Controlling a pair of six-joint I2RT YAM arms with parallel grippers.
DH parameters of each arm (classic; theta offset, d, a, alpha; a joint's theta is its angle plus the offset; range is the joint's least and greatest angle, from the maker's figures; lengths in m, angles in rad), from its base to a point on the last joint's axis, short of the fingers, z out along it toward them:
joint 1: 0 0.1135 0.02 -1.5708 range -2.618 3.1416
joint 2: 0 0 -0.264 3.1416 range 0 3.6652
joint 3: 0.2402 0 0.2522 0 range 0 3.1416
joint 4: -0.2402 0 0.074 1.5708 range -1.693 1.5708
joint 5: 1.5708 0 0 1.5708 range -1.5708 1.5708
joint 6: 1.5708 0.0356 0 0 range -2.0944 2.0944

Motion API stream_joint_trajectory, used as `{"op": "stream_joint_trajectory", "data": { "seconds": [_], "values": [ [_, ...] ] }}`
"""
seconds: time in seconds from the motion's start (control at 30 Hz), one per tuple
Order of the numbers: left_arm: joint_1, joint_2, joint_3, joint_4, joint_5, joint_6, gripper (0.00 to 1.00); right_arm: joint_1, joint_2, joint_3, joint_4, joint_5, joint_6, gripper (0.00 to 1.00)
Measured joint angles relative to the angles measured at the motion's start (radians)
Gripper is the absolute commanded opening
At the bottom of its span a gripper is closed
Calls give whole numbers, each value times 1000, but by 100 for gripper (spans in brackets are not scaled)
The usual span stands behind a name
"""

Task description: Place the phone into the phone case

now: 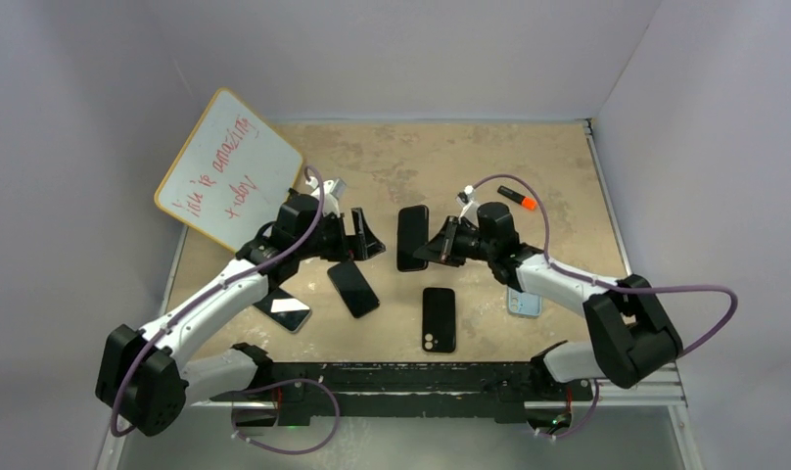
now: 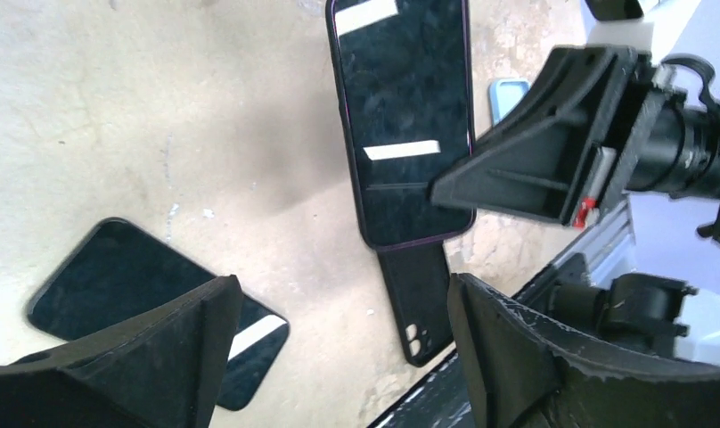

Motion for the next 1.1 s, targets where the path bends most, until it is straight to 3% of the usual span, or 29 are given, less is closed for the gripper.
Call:
{"op": "stream_joint_trajectory", "data": {
  "seconds": [0.33,0.57,0.73,0.83,1.03,1.1],
  "values": [
    [0,-37,51,-161,-130,233,92,-139,288,131,-142,-60,-193,3],
    [0,-66,50,-191,-206,302,94,-182,387,198,-193,-140,-249,41],
    [0,-62,50,-199,-231,321,95,-189,405,231,-251,-106,-282,60],
    [0,-62,50,-214,-243,330,95,-188,402,278,-309,-64,-301,67],
    [0,-62,50,-240,-256,338,96,-189,358,313,-418,78,-346,69],
    [0,-62,50,-240,-256,338,96,-189,354,329,-451,120,-359,59]
  ]
}}
